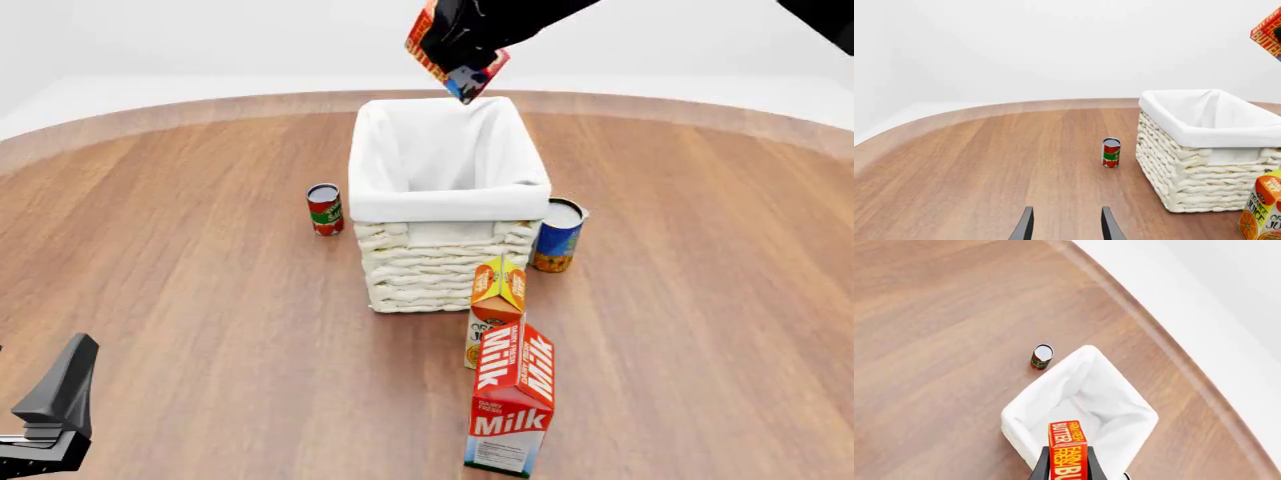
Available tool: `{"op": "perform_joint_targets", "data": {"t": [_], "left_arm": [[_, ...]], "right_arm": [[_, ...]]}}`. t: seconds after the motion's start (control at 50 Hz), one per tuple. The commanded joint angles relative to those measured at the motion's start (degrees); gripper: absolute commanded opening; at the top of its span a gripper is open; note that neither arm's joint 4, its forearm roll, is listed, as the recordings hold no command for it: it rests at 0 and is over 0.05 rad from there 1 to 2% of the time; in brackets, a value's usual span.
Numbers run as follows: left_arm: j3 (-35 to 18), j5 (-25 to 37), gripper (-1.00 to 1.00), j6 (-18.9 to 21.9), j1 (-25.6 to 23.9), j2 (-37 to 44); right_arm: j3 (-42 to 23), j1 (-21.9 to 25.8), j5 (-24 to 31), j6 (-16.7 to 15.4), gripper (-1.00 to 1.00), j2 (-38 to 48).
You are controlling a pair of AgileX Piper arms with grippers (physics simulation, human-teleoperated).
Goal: Pick up the butter and put it in the basket.
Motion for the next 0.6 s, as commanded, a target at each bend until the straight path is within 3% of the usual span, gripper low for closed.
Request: {"op": "perform_joint_targets", "data": {"t": [0.02, 0.6], "left_arm": [[0.00, 0.00, 1.00, 0.00, 0.00, 0.00], [0.00, 0.00, 1.00, 0.00, 0.00, 0.00]], "right_arm": [[-0.64, 0.11, -0.82, -0.19, -1.00, 1.62], [5.81, -0.62, -5.96, 0.13, -1.00, 3.20]]}}
